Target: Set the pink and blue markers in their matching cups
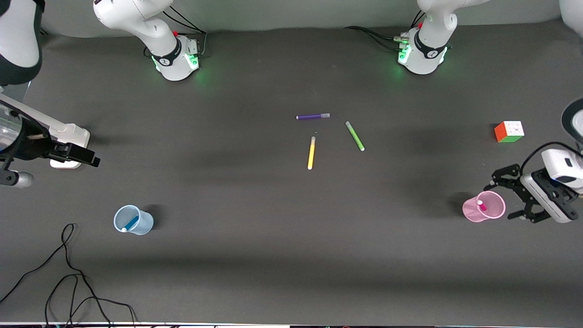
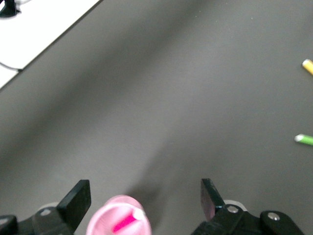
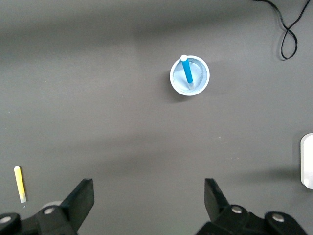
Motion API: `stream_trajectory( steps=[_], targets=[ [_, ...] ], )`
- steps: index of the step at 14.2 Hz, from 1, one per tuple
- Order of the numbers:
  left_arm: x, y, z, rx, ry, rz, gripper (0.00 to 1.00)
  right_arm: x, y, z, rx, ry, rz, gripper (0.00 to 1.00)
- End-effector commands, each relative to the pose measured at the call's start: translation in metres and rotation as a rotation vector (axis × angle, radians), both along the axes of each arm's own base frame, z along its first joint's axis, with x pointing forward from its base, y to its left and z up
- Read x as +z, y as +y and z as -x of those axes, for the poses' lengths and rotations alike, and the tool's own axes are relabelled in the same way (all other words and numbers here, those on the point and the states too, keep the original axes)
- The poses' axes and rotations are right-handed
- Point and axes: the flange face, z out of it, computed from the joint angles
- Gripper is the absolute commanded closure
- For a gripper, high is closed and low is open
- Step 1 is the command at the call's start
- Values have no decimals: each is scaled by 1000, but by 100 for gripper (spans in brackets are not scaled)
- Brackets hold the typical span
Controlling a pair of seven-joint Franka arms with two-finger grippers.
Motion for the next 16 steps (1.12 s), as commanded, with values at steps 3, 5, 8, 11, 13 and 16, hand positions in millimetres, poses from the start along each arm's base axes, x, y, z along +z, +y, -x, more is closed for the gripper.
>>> stream_trajectory(
  steps=[3,5,8,11,13,16],
  targets=[
    [81,-61,27,320,244,-115,0,3,-7,6,20,-4,35,0],
    [108,-92,33,459,328,-169,0,3,-7,7,15,-5,35,0],
    [121,-146,40,567,330,-306,0,11,-5,16,24,-5,17,0],
    [133,-193,50,758,359,-315,0,9,-19,51,36,18,-49,0],
    [144,-197,54,760,365,-362,0,11,-26,68,33,20,-72,0],
    [146,-195,57,744,372,-441,0,11,-9,70,53,25,-50,0]
  ],
)
